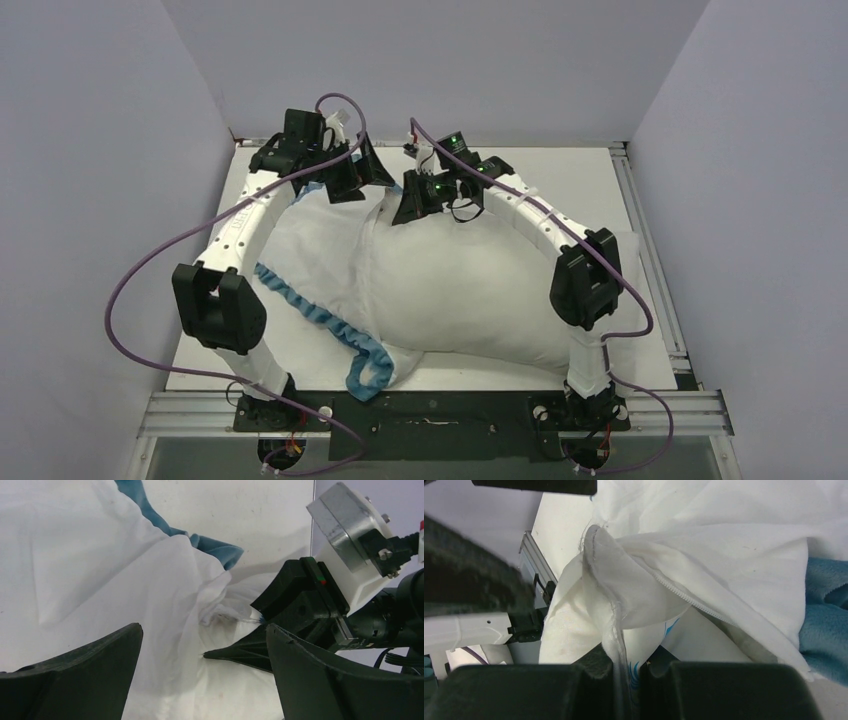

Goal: Put the pillow into the pillowcase
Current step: Stuff the pillow into the pillowcase.

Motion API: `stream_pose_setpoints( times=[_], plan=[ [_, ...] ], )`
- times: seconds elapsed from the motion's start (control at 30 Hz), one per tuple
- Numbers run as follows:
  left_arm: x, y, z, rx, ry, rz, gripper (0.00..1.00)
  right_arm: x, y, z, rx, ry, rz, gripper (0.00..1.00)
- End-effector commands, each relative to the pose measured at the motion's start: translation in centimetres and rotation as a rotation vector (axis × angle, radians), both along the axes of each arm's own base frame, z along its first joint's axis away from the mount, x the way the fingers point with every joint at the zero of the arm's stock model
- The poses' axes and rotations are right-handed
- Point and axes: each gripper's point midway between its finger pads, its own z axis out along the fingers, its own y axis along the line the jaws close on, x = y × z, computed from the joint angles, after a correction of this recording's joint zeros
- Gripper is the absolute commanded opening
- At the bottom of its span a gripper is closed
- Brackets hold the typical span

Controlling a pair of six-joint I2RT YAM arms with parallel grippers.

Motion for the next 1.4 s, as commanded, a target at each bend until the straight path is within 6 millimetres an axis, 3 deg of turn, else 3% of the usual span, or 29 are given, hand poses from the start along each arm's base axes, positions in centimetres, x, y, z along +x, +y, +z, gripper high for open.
stream_pose_setpoints(
  times=[0.0, 0.1, 0.3, 0.47, 0.63, 0.7, 0.83, 0.93, 1.37],
  plan=[
    [-0.1, -2.4, 0.2, -0.044, -0.028, -0.112, 0.90, -1.1, -1.5, -3.3, -0.106, 0.104, -0.019, 0.05],
    [0.5, -2.2, -2.3, -0.021, 0.015, -0.101, 0.88, -0.7, -1.9, -3.3, -0.111, 0.111, -0.032, 0.05],
    [2.7, -2.3, -3.1, -0.143, 0.033, -0.017, 0.92, -1.5, -2.7, -4.6, -0.149, 0.145, -0.032, 0.05],
    [1.6, -3.9, -5.1, -0.113, 0.111, -0.101, 0.90, -1.7, -3.5, -6.2, -0.208, 0.176, -0.039, 0.05],
    [-0.4, -4.4, -8.4, -0.067, 0.216, -0.160, 0.74, -0.9, -4.5, -6.7, -0.246, 0.181, -0.077, 0.05],
    [-0.8, -4.3, -8.9, -0.066, 0.222, -0.170, 0.66, -0.4, -5.2, -6.8, -0.255, 0.183, -0.098, 0.05],
    [-1.1, -4.9, -8.3, -0.101, 0.214, -0.204, 0.37, 0.3, -6.2, -7.1, -0.271, 0.185, -0.133, 0.05],
    [-0.7, -5.2, -7.2, -0.123, 0.191, -0.222, 0.02, 0.5, -6.7, -7.2, -0.276, 0.188, -0.143, 0.05],
    [3.0, -2.0, -1.9, 0.037, -0.027, -0.015, 0.00, -1.1, -7.2, -6.4, -0.285, 0.207, -0.096, 0.05]
  ],
)
